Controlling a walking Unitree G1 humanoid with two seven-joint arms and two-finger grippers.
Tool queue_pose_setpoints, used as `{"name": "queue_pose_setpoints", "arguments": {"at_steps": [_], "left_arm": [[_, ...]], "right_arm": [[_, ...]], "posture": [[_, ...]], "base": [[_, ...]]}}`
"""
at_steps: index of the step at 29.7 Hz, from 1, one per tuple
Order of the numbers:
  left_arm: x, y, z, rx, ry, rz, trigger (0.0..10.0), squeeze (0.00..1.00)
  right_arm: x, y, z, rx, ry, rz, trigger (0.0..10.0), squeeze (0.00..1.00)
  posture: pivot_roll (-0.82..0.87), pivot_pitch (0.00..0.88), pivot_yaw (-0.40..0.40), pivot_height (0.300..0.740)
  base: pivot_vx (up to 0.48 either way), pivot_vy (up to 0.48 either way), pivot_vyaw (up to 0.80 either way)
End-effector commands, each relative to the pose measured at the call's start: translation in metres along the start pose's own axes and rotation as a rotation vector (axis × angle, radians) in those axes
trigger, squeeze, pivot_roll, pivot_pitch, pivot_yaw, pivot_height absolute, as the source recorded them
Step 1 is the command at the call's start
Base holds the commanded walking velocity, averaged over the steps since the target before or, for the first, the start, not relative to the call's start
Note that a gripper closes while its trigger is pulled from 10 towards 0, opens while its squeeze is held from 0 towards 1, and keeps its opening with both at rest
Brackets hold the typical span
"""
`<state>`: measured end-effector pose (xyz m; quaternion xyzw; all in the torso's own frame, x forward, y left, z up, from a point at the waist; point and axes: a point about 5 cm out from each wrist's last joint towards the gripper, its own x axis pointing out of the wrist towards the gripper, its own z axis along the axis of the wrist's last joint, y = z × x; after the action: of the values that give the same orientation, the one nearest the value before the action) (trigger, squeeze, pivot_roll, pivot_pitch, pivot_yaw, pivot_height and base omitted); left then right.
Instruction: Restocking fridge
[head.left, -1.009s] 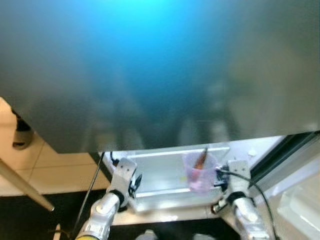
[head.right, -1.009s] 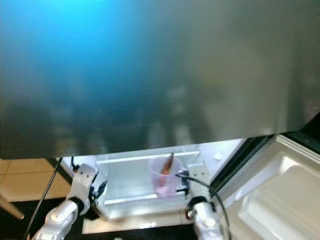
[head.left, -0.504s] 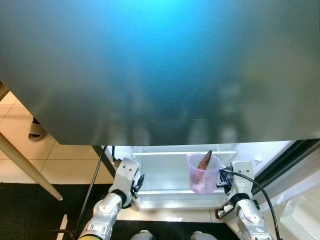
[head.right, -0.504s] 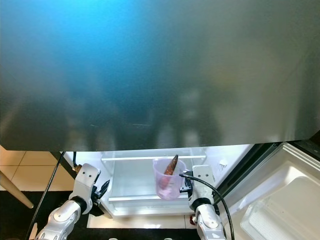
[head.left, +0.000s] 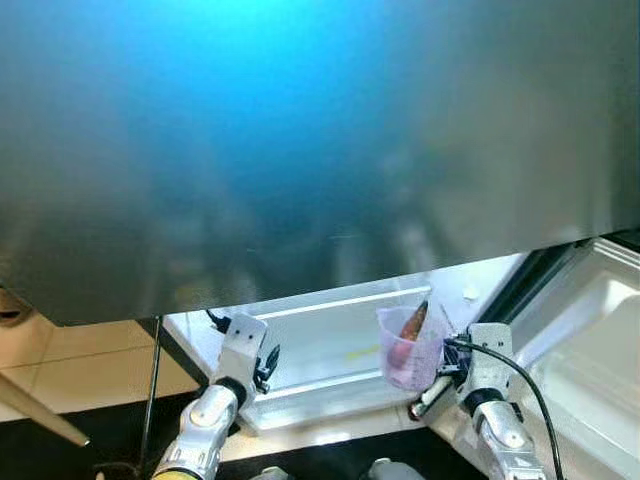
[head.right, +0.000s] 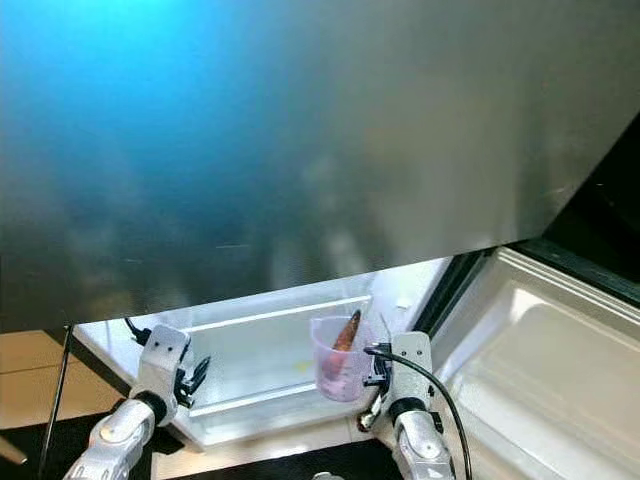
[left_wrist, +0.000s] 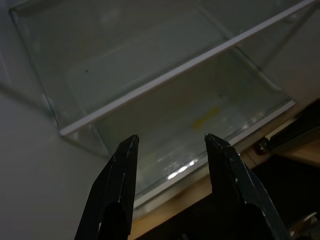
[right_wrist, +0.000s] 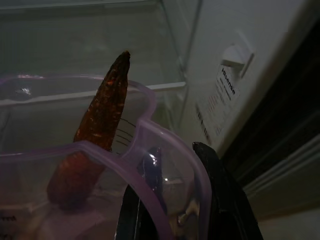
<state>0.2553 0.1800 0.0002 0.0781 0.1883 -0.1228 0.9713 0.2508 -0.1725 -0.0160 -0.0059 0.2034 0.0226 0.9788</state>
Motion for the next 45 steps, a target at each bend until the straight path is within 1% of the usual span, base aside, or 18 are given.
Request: {"name": "queue_pose_setpoints", "arguments": {"at_steps": [1,5,6,10,14,16,17,18,24,32,45], "left_arm": [[-0.006,0.006,-0.011,-0.013,0.043,0.022,10.0,0.00],[-0.006,0.006,-0.012,-0.013,0.043,0.022,10.0,0.00],[-0.006,0.006,-0.012,-0.014,0.043,0.023,10.0,0.00],[-0.007,0.005,-0.012,-0.015,0.043,0.023,10.0,0.00],[-0.008,0.004,-0.016,-0.020,0.047,0.021,10.0,0.00],[-0.010,0.002,-0.023,-0.005,0.065,0.009,10.0,0.00],[-0.010,0.002,-0.023,-0.005,0.065,0.009,10.0,0.00],[-0.012,0.000,-0.029,0.008,0.081,0.003,10.0,0.00],[-0.014,0.000,-0.031,0.003,0.089,0.009,10.0,0.00],[-0.011,0.001,-0.027,-0.003,0.073,0.013,10.0,0.00],[-0.009,0.002,-0.024,-0.003,0.059,0.012,10.0,0.00]], "right_arm": [[0.000,0.005,0.000,0.011,-0.010,0.027,10.0,0.00],[-0.001,0.012,0.000,0.011,-0.021,0.073,10.0,0.00],[-0.002,0.016,0.001,0.001,-0.031,0.106,10.0,0.00],[-0.003,0.020,0.002,-0.013,-0.047,0.123,10.0,0.00],[-0.003,0.020,0.003,-0.038,-0.062,0.114,10.0,0.00],[-0.003,0.017,0.001,-0.056,-0.060,0.079,10.0,0.00],[-0.003,0.017,0.001,-0.056,-0.060,0.079,10.0,0.00],[-0.003,0.015,0.000,-0.050,-0.054,0.061,10.0,0.00],[-0.004,0.013,-0.001,-0.045,-0.048,0.054,10.0,0.00],[-0.004,0.013,-0.002,-0.061,-0.052,0.049,10.0,0.00],[-0.004,0.011,-0.001,-0.052,-0.052,0.038,10.0,0.00]], "posture": [[-0.06,0.141,0.010,0.740],[-0.06,0.141,0.010,0.740],[-0.06,0.141,0.009,0.740],[-0.06,0.143,0.009,0.740],[-0.06,0.147,0.010,0.740],[-0.06,0.147,0.009,0.740],[-0.06,0.147,0.009,0.740],[-0.06,0.149,0.010,0.740],[-0.06,0.149,0.008,0.740],[-0.06,0.145,0.008,0.715],[-0.06,0.144,0.009,0.665]], "base": [[0.000,0.000,0.00],[0.000,0.000,0.00],[0.000,0.000,0.00],[0.000,0.000,0.00],[0.000,0.000,0.00],[0.000,0.000,0.00],[0.000,0.000,0.00],[0.000,0.000,0.00],[0.000,0.000,0.00],[0.000,0.000,0.00],[0.000,0.000,0.00]]}}
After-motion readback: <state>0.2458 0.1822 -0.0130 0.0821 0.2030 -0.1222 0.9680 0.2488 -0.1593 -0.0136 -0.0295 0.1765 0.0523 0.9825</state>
